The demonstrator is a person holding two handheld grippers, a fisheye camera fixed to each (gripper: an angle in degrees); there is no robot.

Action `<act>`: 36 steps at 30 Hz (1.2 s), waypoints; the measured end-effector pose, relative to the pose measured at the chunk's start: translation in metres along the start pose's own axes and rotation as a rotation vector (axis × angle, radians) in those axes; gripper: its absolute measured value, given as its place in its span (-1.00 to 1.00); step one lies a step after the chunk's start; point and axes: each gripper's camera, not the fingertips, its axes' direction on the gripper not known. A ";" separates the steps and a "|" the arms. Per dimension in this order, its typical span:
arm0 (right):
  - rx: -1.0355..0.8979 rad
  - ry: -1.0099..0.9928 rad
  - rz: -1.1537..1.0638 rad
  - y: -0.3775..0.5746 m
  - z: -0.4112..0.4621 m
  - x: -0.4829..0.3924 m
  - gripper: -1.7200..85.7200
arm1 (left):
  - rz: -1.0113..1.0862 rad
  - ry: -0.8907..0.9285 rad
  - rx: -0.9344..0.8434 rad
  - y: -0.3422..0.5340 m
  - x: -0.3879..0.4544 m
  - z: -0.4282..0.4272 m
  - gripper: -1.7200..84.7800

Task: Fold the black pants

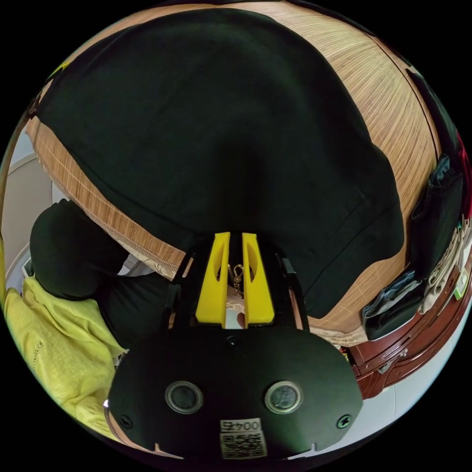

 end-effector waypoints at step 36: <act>0.050 -0.052 0.015 0.003 0.053 0.008 -0.84 | -0.287 0.289 0.022 -0.043 0.058 0.000 -0.88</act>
